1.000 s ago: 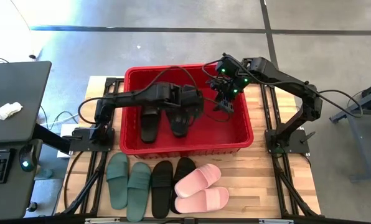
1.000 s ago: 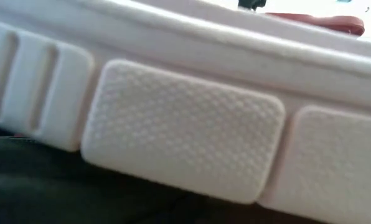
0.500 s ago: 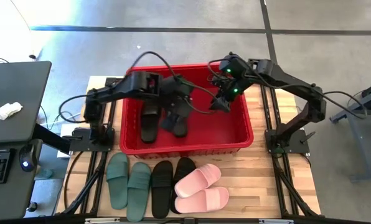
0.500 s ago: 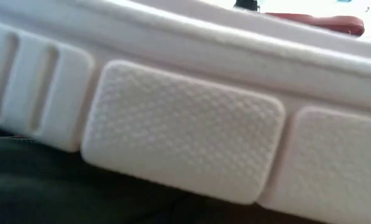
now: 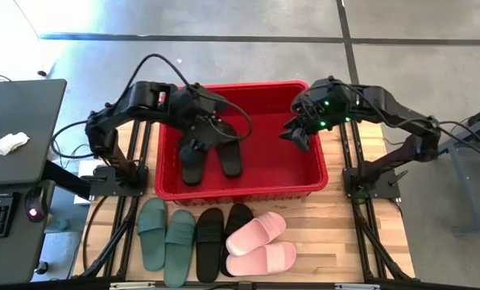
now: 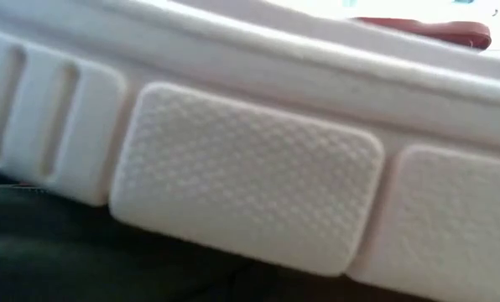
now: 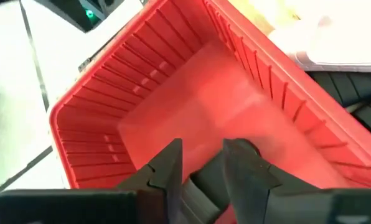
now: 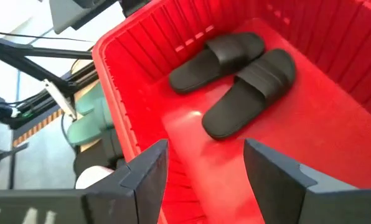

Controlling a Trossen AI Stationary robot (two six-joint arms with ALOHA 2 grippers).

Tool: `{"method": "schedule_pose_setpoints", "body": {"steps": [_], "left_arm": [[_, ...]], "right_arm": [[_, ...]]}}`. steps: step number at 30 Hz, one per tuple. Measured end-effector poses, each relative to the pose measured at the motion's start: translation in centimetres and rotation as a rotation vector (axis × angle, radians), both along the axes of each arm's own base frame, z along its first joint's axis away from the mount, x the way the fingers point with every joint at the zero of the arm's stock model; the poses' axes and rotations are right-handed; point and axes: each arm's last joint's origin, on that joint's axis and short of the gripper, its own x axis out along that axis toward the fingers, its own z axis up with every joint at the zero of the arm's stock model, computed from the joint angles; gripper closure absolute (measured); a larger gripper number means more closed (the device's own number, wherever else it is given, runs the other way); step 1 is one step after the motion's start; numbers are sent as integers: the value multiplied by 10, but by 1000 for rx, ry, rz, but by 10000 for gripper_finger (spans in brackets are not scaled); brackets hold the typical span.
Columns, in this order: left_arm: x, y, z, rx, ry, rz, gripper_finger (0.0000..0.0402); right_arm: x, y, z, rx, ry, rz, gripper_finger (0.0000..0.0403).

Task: Pick and place slides into bin
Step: Put the pink slipper into the red bin

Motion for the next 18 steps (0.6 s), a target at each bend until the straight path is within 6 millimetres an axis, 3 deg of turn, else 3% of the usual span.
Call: {"method": "schedule_pose_setpoints", "body": {"steps": [12,18], "left_arm": [[-25,-4,-9,-17,56,14,325],[-56,-8,-34,-28,-42,49,336]], "right_arm": [[-6,19,-4,-36,81,-44,204],[-7,21,-5,-44,97,-62,204]]}}
